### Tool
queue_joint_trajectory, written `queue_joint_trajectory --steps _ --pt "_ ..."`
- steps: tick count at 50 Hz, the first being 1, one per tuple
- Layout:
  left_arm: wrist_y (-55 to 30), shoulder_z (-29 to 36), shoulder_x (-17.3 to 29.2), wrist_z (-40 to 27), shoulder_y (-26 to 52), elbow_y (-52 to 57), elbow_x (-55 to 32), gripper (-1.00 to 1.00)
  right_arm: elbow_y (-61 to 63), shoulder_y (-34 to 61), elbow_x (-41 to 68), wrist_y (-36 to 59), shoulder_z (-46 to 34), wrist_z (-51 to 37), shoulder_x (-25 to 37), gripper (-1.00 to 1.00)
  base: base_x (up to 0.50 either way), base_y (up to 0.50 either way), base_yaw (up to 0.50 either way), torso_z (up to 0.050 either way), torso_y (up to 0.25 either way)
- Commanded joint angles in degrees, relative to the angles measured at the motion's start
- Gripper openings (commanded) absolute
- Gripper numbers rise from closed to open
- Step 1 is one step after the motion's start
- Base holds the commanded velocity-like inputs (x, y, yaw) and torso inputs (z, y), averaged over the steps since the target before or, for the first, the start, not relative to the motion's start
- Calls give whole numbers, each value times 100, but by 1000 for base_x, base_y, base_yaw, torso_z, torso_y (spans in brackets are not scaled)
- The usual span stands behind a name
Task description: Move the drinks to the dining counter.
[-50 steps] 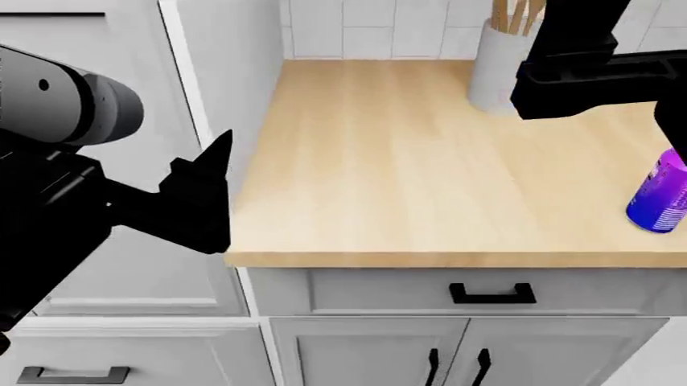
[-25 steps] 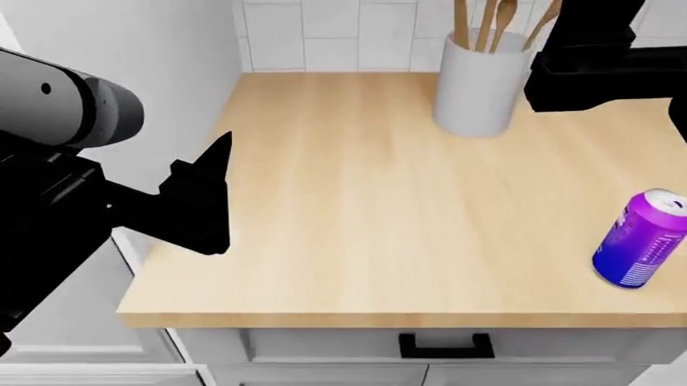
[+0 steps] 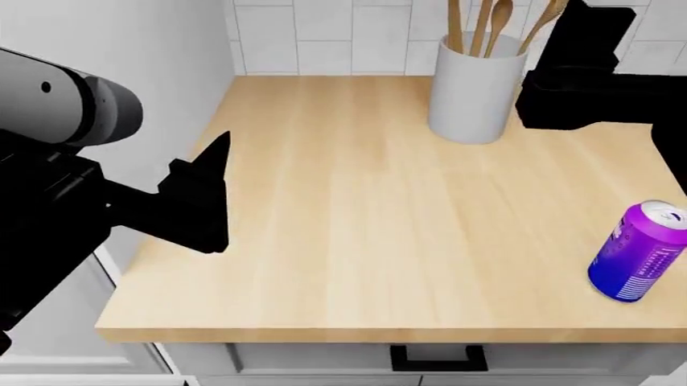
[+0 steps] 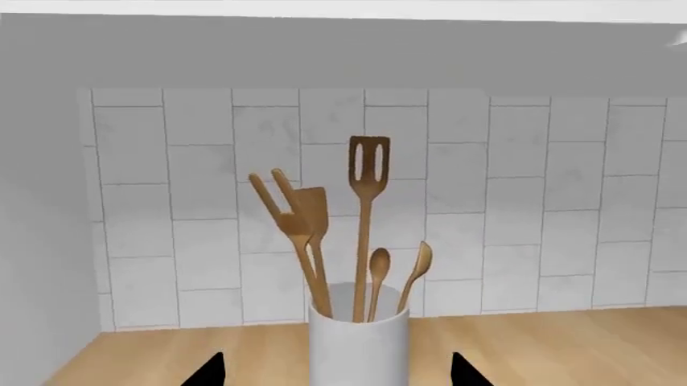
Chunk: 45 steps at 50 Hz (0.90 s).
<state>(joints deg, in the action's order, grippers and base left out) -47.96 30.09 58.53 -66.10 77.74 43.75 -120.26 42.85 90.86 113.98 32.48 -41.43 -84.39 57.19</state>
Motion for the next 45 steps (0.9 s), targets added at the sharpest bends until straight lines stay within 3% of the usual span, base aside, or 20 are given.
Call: queue_joint_trajectory --steps 1,3,4,7,11,16,18,45 --pt "13 -7 29 12 -15 -4 8 100 114 -43 192 -656 -629 -546 50 100 0 0 0 0 0" --pt "9 5 18 2 -9 -1 10 100 167 320 214 -993 -1196 -555 161 100 0 0 0 0 0" --pt "7 8 15 3 -13 -1 18 100 140 889 270 -1286 -2045 -559 361 100 0 0 0 0 0" --pt "23 -4 34 13 -43 12 30 100 279 1659 279 -2022 -3235 -557 445 100 0 0 0 0 0" --pt "28 -1 28 6 -27 11 19 100 367 2123 231 -2514 -3946 -555 475 100 0 0 0 0 0" --pt "22 15 4 11 -25 -2 37 100 403 3967 123 -3827 -6655 -559 538 100 0 0 0 0 0" --pt "17 18 6 17 -25 -11 43 100 444 4392 89 -4258 -7337 -558 468 100 0 0 0 0 0" --pt "43 39 16 -6 -37 7 52 100 479 4413 -41 -4230 -7680 -561 1201 100 0 0 0 0 0"
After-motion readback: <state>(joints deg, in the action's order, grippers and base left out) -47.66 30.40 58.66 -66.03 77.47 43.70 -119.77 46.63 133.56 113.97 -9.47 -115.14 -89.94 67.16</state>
